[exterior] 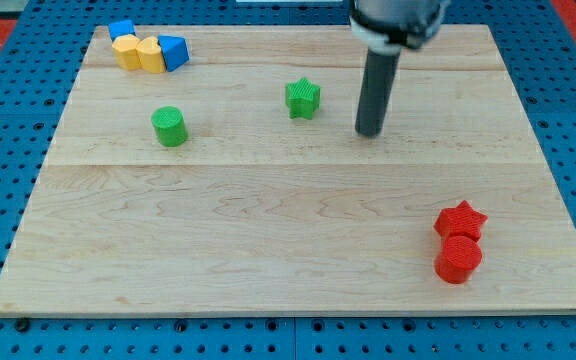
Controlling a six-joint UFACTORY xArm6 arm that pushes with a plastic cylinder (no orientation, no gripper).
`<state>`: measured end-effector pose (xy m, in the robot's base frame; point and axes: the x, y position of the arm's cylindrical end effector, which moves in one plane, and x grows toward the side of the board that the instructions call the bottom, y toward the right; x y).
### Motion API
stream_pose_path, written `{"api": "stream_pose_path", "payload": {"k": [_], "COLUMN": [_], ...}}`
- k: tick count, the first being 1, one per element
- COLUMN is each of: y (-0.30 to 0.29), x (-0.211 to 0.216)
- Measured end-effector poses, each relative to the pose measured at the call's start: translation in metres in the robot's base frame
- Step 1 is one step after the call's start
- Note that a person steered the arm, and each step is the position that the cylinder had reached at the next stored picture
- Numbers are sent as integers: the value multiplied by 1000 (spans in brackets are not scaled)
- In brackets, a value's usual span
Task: Push the green star into the red star
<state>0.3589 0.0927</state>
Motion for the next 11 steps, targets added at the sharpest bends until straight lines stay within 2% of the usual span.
{"api": "stream_pose_path", "payload": {"k": [1,2,3,4,5,6,7,8,9,11], "y": [-56,-125,-119,-91,0,28,30,46,37,2], "x": [-48,-43,-5,28,60,72,80,119,96,25]}}
